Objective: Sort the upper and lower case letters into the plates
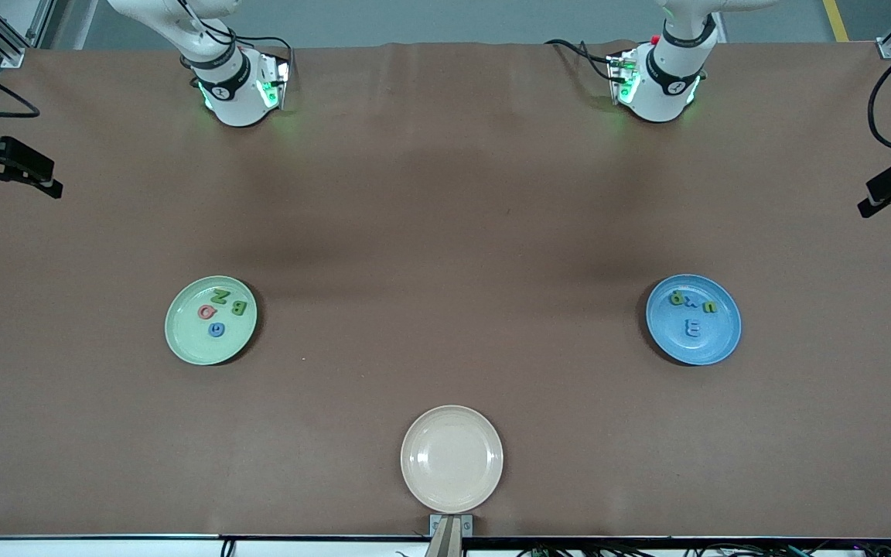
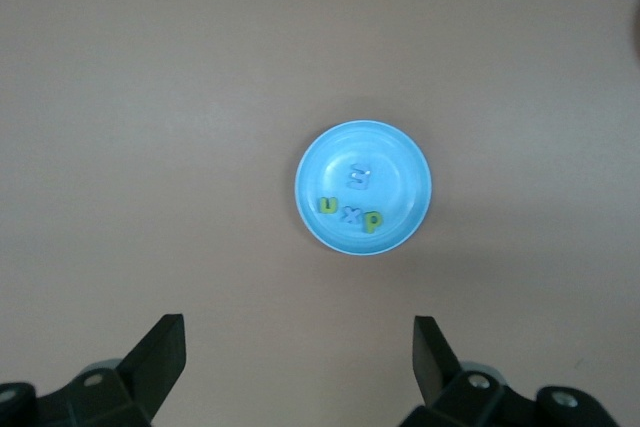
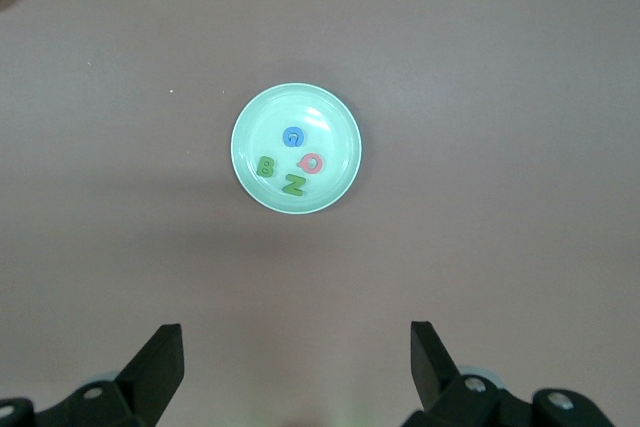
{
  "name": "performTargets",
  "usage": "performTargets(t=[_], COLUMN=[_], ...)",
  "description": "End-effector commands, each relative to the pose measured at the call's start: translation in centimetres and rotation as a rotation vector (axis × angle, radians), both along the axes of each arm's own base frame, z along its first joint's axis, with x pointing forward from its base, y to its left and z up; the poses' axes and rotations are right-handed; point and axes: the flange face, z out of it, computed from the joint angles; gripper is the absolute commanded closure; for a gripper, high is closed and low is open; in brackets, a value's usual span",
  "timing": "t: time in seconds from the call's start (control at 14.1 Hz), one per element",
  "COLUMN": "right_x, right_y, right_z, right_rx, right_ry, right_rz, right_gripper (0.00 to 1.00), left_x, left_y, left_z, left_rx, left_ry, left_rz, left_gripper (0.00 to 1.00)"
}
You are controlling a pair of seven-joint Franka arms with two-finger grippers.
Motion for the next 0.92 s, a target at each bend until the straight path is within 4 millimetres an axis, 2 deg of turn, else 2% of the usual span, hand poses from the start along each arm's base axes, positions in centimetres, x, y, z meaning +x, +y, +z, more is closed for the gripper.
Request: performTargets(t=[0.0, 0.14, 0.21, 0.43, 0.85], right_x=[-2.0, -2.4, -2.6, -2.5, -2.8], right_y=[-0.1, 1.0, 1.0, 0.3, -0.1], right_z=[1.3, 2.5, 2.5, 2.5, 2.4], right_rx=[-0.020, -0.023, -0.027, -0.026, -0.008], right_ry=[0.000, 0.003, 0.020, 0.014, 0.033], right_rz=[0.000, 0.017, 0.018, 0.009, -0.017], right_gripper=[0.00, 0.00, 0.00, 0.00, 0.00], left_x=[-0.6, -1.2, -1.3, -1.3, -1.3], left_y=[-0.9, -1.2, -1.5, -3.2, -3.0], left_z=[1.3, 3.4, 3.7, 3.8, 3.8], left_rx=[-0.017, -0.019, -0.021, -0.009, -0.007], left_ry=[-0.011, 0.002, 0.011, 0.017, 0.016], left_rz=[0.002, 0.010, 0.028, 0.043, 0.045], left_gripper=[0.00, 0.00, 0.00, 0.00, 0.00])
